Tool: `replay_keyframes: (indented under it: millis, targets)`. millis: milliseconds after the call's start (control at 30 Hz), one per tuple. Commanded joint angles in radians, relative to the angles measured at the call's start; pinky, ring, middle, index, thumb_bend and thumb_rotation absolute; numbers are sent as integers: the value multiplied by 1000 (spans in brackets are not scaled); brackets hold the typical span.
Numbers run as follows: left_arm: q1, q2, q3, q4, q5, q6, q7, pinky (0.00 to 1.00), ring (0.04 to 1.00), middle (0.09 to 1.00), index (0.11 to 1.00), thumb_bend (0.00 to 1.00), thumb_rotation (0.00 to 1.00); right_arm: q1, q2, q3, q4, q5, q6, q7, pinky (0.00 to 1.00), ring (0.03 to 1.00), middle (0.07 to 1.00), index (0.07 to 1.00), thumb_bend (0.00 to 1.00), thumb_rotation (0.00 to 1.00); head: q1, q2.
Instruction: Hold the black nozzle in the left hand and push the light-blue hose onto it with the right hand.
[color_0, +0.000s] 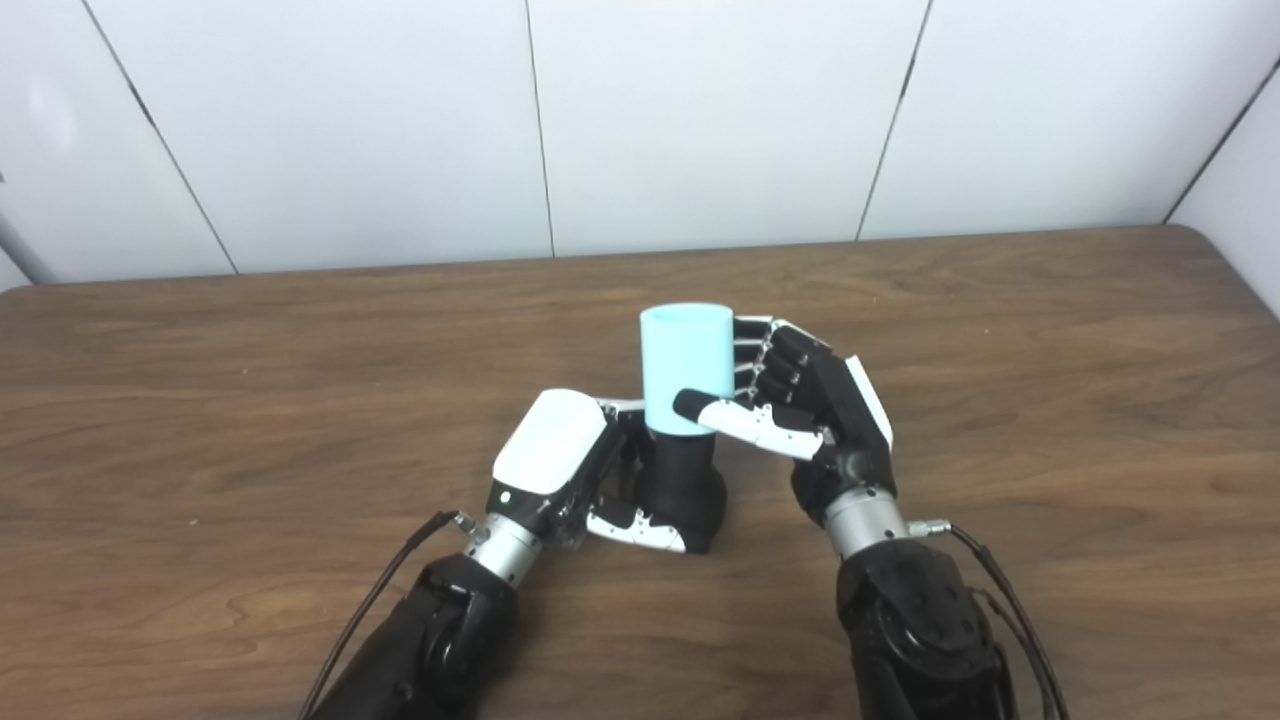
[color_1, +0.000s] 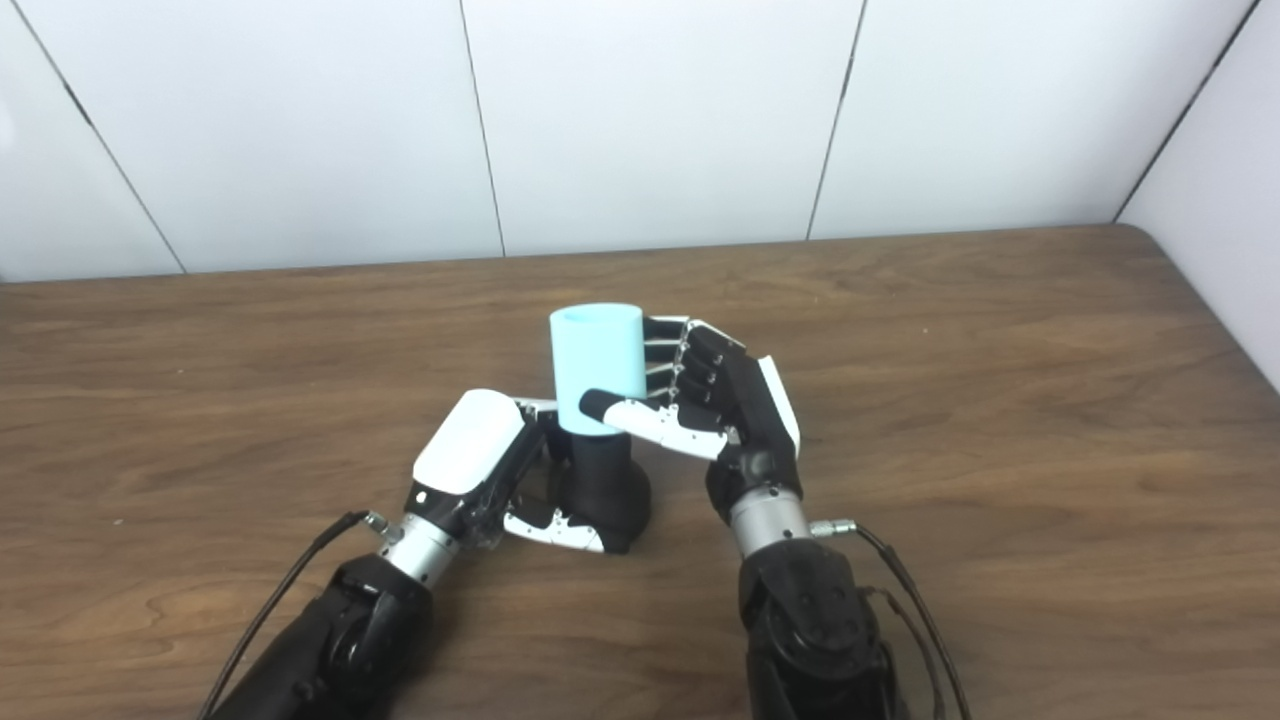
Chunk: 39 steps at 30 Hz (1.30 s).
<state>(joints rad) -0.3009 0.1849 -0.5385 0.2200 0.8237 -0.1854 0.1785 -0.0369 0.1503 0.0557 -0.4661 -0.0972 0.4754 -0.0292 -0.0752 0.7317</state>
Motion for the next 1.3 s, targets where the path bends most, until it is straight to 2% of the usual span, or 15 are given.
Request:
replay_keyframes:
  millis: [0,200,333,533,633,833,1267]
  targets:
    - [137,1,-42,101,11,26,-36,344,440,447,508,475,0,11,11,12,-47,-34,-6,23,295,405,510,547,491,0,-1,1]
    - [137,2,-41,100,12,27,-38,351,457,467,501,477,0,37,7,17,-66,-69,-6,52,268,401,519,554,487,0,-3,2]
    - [137,3,-41,101,13,26,-35,353,460,459,500,476,0,46,9,18,-78,-85,-6,72,284,398,506,554,489,0,-4,3]
    - [136,2,-41,107,13,23,-30,341,447,451,506,475,0,54,-30,58,-98,-148,-7,95,298,401,500,554,491,0,-4,4]
    - [136,2,-40,105,10,24,-35,340,446,449,509,475,0,51,-63,94,-103,-199,-12,82,296,401,497,551,491,0,-5,3]
    - [136,2,-40,104,13,26,-34,347,453,456,504,476,0,54,-120,153,-74,-290,-90,46,283,389,506,558,488,0,-5,5]
    - [135,-1,-38,106,8,23,-33,350,451,450,506,476,0,63,-134,179,-37,-334,-145,10,307,389,507,543,492,0,-6,4]
